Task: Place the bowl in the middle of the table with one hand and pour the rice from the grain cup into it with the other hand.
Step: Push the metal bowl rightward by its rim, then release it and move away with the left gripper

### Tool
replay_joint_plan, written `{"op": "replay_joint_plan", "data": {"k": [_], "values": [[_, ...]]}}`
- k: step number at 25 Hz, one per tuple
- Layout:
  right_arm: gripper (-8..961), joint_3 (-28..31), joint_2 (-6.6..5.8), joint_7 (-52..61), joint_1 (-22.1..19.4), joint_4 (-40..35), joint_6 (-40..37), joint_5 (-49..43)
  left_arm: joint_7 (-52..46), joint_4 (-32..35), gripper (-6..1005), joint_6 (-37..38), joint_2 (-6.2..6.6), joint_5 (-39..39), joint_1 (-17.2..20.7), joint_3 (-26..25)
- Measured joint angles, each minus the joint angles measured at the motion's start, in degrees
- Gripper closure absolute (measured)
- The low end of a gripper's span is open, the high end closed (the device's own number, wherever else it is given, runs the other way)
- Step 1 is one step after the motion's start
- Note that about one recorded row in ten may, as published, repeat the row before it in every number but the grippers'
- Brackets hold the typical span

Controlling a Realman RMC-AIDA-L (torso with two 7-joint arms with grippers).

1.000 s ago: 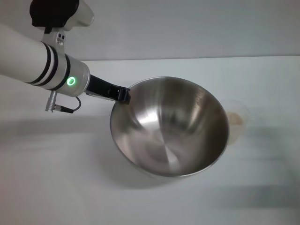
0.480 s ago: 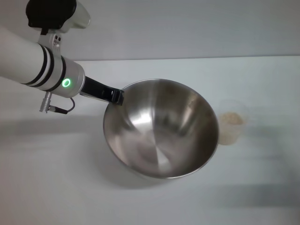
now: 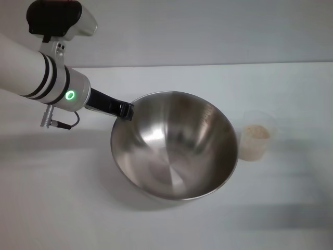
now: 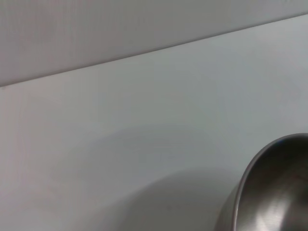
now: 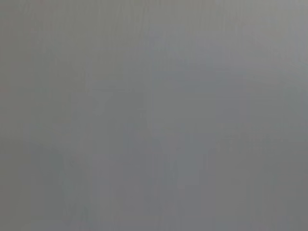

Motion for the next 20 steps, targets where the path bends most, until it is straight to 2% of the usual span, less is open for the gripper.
{"op": "replay_joint_plan", "data": {"k": [15, 20], "values": [[378, -0.2, 0.0, 0.0, 0.0, 0.0, 0.0, 0.0, 0.2, 2.1, 876, 1.4, 0.05, 0.0, -0.5, -0.2], [378, -0.2, 0.0, 0.0, 0.0, 0.0, 0.0, 0.0, 0.8, 4.0, 871, 1.5, 0.08, 0.0, -1.4, -1.7]]}}
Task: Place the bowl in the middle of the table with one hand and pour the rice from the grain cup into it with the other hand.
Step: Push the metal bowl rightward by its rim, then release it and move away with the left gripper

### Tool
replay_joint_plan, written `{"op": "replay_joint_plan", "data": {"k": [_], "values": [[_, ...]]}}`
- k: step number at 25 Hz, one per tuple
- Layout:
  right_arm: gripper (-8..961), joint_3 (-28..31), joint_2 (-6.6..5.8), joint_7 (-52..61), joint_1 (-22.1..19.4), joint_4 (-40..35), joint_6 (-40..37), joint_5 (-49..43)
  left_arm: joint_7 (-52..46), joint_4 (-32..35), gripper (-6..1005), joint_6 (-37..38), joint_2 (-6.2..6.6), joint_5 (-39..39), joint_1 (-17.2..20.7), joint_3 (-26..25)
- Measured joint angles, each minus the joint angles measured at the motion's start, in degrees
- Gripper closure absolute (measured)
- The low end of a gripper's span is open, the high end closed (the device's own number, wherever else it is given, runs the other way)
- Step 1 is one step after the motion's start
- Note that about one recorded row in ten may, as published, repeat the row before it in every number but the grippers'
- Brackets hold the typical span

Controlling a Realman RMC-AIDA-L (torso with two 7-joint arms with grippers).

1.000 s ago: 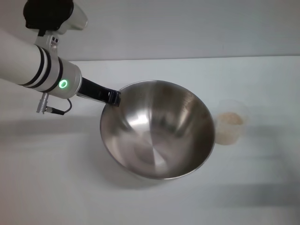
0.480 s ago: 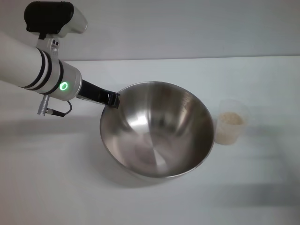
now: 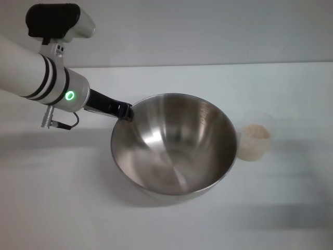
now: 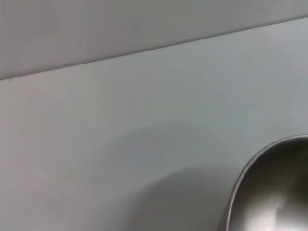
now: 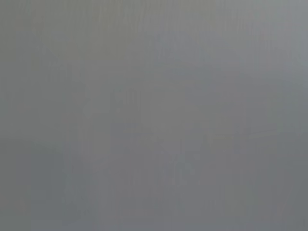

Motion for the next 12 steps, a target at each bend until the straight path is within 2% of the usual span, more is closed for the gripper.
{"op": "replay_joint_plan", "data": {"k": [12], "values": [[379, -0.1, 0.0, 0.0, 0.1, 0.0, 0.0, -0.1, 0.8, -1.6, 789, 0.6, 0.15, 0.1, 0.5, -1.6]]}}
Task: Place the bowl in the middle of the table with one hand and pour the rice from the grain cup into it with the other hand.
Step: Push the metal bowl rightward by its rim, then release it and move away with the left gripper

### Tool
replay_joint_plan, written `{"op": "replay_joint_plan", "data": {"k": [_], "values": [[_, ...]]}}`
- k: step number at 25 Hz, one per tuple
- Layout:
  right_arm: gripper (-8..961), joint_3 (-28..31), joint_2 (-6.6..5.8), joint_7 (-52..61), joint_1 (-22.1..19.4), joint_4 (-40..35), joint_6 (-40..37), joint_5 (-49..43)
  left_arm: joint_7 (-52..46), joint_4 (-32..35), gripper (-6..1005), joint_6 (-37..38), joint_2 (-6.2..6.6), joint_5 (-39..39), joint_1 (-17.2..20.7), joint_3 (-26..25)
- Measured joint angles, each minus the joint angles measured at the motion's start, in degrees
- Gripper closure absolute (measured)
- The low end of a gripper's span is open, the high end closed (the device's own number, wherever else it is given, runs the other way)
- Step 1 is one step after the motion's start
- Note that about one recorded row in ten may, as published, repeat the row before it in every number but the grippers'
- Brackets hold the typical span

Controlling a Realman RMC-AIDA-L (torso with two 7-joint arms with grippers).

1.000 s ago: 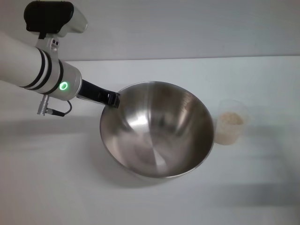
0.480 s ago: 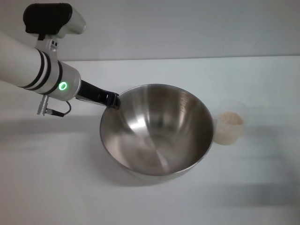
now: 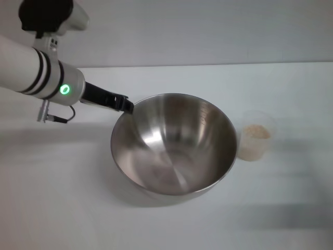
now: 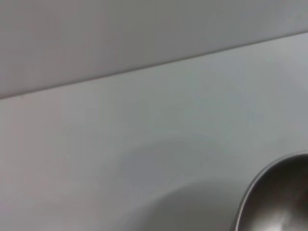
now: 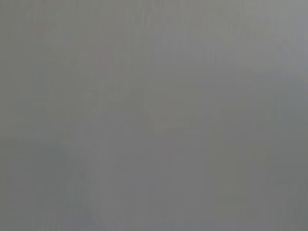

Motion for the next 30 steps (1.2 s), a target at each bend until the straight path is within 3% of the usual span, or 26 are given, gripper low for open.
{"op": "replay_joint_plan", "data": {"k": [6, 8, 10, 11, 13, 14, 15, 18, 19, 20, 21, 23, 24, 25, 28, 29, 30], "values": [[379, 0.2, 0.0, 0.0, 0.3, 0.0, 0.3, 0.0, 0.0, -8.3, 730, -1.5, -0.26, -0.5, 2.8, -1.9], [378, 0.2, 0.0, 0.0, 0.4, -0.1, 0.3, 0.0, 0.0, -10.4, 650, -0.8, -0.35, -0.5, 3.7, -2.0], [378, 0.2, 0.0, 0.0, 0.4, -0.1, 0.3, 0.1, 0.0, -14.0, 570, 1.4, -0.43, -0.6, 5.6, -1.9], [379, 0.3, 0.0, 0.0, 0.4, -0.1, 0.4, 0.1, 0.1, -17.9, 530, 6.9, -0.57, -0.9, 8.6, -0.9], [379, 0.3, 0.0, 0.0, 0.4, -0.1, 0.4, 0.1, 0.3, -19.1, 532, 9.7, -0.61, -1.1, 9.9, -0.1], [378, 0.3, 0.0, 0.0, 0.5, -0.1, 0.4, 0.1, 2.1, -21.6, 533, 19.7, -0.6, -2.7, 14.3, 3.4], [378, 0.3, 0.0, 0.0, 0.4, -0.2, 0.4, 0.1, 2.1, -21.6, 534, 19.7, -0.6, -2.7, 14.3, 3.4], [378, 0.3, 0.0, 0.0, 0.2, -0.4, 0.2, 0.1, 7.0, -22.7, 537, 37.0, -0.64, -4.9, 20.2, 9.8], [378, 0.3, 0.0, 0.0, 0.1, -0.5, 0.1, 0.1, 8.6, -22.4, 538, 49.0, -0.67, -4.9, 23.6, 14.4], [378, 0.3, 0.0, 0.0, 0.1, -0.5, 0.1, 0.1, 8.6, -22.4, 539, 49.0, -0.67, -4.9, 23.6, 14.4], [378, 0.3, 0.0, 0.0, -0.1, -0.5, 0.1, 0.1, 9.1, -21.0, 540, 62.0, -0.52, -4.6, 26.6, 18.8], [378, 0.3, 0.0, 0.0, -0.2, -0.5, 0.1, 0.1, 9.2, -18.7, 543, 73.8, -0.41, -4.2, 28.7, 22.6], [378, 0.3, 0.0, 0.0, -0.4, -0.5, 0.1, 0.2, 7.4, -13.8, 544, 89.9, -0.35, -3.4, 30.5, 27.2], [378, 0.3, 0.0, 0.0, -0.5, -0.5, 0.1, 0.2, 7.4, -13.8, 544, 89.9, -0.35, -3.4, 30.5, 27.2], [379, 0.3, 0.01, 0.0, -0.8, -0.3, 0.0, 0.2, -3.3, -5.0, 544, 109.5, -0.15, 0.9, 31.8, 31.5], [379, 0.3, 0.09, 0.0, -1.3, -0.1, -0.4, 0.2, -15.1, 0.6, 544, 116.8, 0.03, 6.9, 32.4, 31.5], [379, 0.3, 0.09, 0.0, -1.3, -0.1, -0.4, 0.2, -15.1, 0.6, 544, 116.8, 0.03, 6.9, 32.4, 31.5]]}}
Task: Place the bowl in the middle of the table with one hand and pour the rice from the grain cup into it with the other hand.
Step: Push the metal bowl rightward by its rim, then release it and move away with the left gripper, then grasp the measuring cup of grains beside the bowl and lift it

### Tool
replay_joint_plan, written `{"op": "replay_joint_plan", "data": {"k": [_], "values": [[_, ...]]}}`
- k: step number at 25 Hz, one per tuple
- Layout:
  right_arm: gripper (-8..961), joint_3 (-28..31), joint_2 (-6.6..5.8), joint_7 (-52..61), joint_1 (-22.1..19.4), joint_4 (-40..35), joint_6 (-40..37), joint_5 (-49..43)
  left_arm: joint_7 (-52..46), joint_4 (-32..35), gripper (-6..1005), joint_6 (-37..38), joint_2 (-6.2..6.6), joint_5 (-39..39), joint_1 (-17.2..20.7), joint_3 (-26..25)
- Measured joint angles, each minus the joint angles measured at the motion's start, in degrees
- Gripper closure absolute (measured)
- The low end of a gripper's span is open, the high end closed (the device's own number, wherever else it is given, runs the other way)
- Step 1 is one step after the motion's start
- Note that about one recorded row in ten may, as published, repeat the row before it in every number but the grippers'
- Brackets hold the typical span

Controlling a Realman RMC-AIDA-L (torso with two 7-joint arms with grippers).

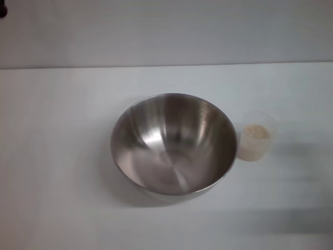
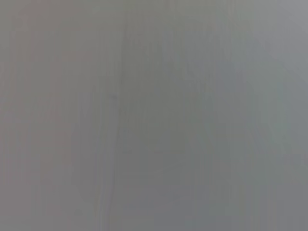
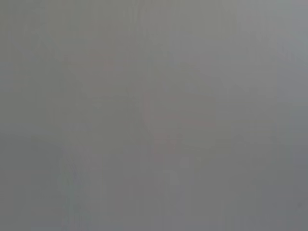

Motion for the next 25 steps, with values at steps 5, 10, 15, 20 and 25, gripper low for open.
{"op": "replay_joint_plan", "data": {"k": [5, 10, 15, 20, 25], "values": [[379, -0.2, 0.13, 0.4, -1.7, 1.7, -1.5, -0.1, -29.2, 12.7, 544, 12.6, 1.13, 14.7, -0.4, -4.6], [379, -0.9, 0.18, 0.4, -4.2, 4.0, -4.0, -0.5, -35.3, 20.4, 545, 19.1, 2.99, 15.7, -0.6, -2.2], [379, -5.4, 0.18, 0.4, -7.7, 7.2, -6.1, -0.6, -29.5, 25.5, 545, 20.3, 1.39, 15.6, 0.7, -4.5], [379, -7.6, 0.17, 0.3, -12.1, 11.1, -6.9, -0.6, -25.7, 29.0, 545, 20.2, 0.77, 15.6, 0.7, -6.3], [378, -10.6, 0.14, 0.2, -16.3, 13.8, -7.0, -0.6, -26.1, 30.1, 545, 20.1, 1.23, 15.6, 0.8, -7.1]]}}
